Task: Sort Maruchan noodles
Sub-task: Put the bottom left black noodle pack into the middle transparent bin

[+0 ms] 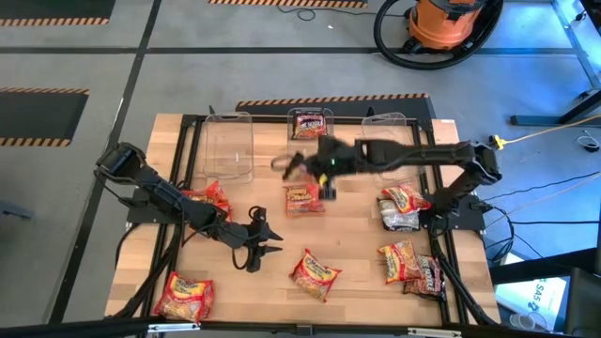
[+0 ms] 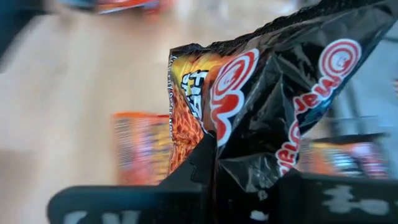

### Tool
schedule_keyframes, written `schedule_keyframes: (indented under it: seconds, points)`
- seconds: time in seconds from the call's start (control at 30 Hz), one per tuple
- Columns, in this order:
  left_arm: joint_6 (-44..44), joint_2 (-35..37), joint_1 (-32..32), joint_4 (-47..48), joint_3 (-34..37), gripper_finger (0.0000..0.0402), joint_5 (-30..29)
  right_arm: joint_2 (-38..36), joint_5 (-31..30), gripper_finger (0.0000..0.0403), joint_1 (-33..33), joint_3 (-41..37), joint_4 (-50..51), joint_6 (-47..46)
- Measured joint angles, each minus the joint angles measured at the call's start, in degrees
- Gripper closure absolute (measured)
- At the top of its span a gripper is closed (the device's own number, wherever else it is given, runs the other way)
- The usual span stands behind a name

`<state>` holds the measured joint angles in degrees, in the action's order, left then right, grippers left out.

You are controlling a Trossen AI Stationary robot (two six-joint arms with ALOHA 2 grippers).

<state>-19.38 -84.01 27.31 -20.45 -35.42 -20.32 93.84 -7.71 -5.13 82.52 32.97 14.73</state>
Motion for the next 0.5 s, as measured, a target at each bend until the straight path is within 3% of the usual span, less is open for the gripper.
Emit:
schedule_keyframes:
  seconds: [0.13, 0.37, 0.5]
  points:
    - [0.1, 0.0, 0.0, -0.04, 0.0, 0.0273, -0.34, 0.03, 0.54, 0.0377, -7.01, 0.0, -4.11, 3.54]
    - [1.77, 0.0, 0.0, 0.18, 0.0, 0.0273, -1.33, 3.38, 9.14, 0.0377, -18.16, -0.75, -9.7, 5.71]
    - [1.81, -0.02, 0.0, 0.24, 0.0, 0.0273, -1.54, 6.53, 11.01, 0.0377, -22.44, -0.83, -11.68, 9.11]
